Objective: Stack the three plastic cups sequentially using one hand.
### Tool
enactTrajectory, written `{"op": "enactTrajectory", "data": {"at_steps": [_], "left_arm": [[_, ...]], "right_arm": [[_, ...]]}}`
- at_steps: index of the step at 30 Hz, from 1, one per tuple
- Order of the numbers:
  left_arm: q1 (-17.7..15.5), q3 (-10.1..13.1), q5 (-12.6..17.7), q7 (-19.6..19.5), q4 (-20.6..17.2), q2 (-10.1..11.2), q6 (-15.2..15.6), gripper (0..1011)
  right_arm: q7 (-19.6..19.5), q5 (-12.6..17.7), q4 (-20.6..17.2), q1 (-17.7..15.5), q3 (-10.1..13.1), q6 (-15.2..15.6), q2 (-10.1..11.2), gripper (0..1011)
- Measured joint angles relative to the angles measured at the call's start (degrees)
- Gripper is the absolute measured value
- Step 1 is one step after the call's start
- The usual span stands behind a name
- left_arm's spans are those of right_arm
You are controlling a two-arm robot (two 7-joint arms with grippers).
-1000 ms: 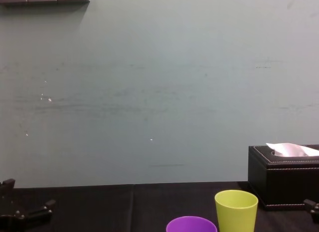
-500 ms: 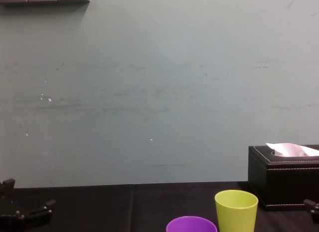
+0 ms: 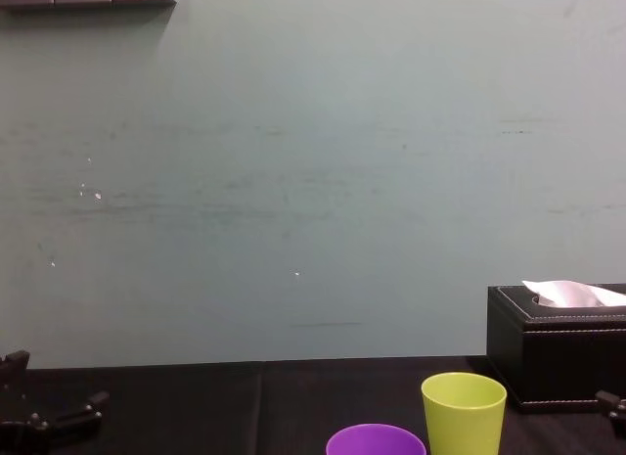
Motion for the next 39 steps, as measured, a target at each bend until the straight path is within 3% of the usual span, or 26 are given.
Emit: {"op": "enactTrajectory", "data": {"at_steps": [29,39], "left_arm": [[0.0,0.0,0.0,0.0,0.0,0.0,0.0,1011],[0.0,0.0,0.0,0.0,0.0,0.0,0.0,1011]], "right_arm": [[0.0,0.0,0.0,0.0,0.0,0.0,0.0,1003],[1.1,1.1,-3.3,-3.0,3.1,-0.5,0.8,1003]]}}
